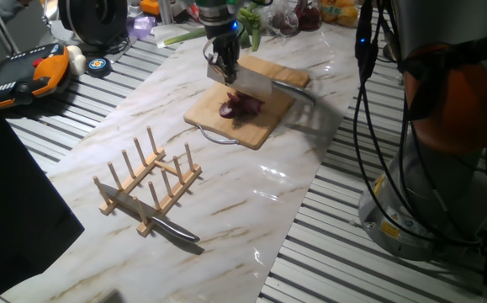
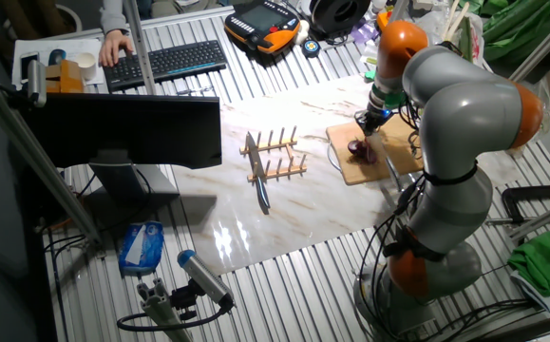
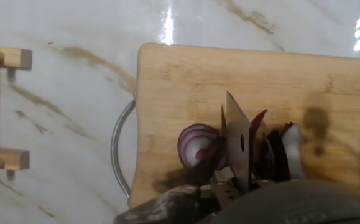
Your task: Chop the onions
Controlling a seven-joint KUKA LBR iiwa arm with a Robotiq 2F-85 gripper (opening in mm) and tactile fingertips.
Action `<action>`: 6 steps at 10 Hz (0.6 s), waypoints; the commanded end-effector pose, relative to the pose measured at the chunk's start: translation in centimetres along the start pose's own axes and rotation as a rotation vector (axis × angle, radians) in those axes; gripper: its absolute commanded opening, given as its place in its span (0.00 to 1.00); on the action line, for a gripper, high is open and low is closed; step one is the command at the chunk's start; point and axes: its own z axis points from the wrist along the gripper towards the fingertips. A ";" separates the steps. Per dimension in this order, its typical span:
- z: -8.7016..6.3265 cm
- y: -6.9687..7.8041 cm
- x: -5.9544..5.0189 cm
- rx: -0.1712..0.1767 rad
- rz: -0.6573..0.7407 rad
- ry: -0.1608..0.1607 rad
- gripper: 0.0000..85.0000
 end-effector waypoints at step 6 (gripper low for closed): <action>0.6 1.0 -0.4 -0.019 0.023 0.001 0.01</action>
